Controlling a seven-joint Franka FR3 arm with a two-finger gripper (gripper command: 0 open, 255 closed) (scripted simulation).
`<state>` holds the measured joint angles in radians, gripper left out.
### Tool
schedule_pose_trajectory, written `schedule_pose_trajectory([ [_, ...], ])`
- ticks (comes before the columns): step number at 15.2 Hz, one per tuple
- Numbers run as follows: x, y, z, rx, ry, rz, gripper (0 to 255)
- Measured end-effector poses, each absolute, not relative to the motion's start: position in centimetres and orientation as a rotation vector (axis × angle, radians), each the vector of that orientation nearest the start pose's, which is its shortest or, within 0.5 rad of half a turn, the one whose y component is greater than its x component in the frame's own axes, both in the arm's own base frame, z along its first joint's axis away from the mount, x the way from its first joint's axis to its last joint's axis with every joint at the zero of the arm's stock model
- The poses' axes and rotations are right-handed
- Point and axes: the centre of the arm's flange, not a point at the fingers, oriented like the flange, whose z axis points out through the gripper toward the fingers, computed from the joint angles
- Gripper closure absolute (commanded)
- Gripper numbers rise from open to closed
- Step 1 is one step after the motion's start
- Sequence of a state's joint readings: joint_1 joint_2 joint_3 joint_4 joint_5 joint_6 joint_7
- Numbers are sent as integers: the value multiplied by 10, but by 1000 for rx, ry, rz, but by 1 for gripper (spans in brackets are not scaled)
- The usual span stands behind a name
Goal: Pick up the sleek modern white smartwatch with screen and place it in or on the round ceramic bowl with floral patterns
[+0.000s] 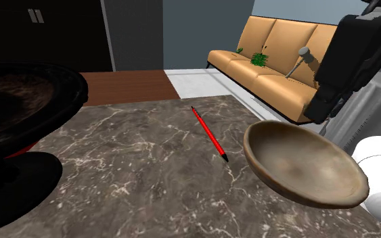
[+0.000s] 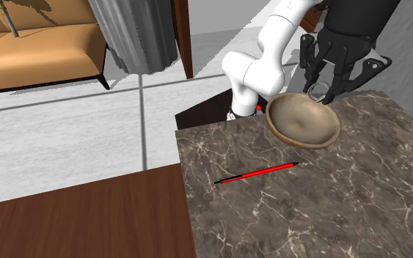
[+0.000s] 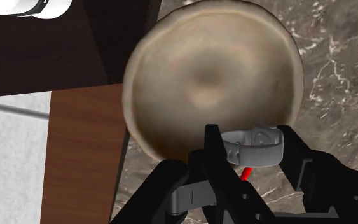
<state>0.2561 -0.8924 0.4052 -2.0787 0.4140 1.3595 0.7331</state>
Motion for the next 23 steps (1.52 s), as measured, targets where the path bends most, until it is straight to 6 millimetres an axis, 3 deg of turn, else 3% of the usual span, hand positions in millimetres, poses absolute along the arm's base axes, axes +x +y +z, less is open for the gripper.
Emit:
schedule_pose_trajectory([
  [9, 131, 269, 645, -3003, 124, -56, 255],
  [16, 132, 269, 639, -3003, 124, -57, 255],
  [17, 132, 269, 639, -3003, 124, -57, 0],
  [23, 132, 269, 639, -3003, 124, -57, 0],
])
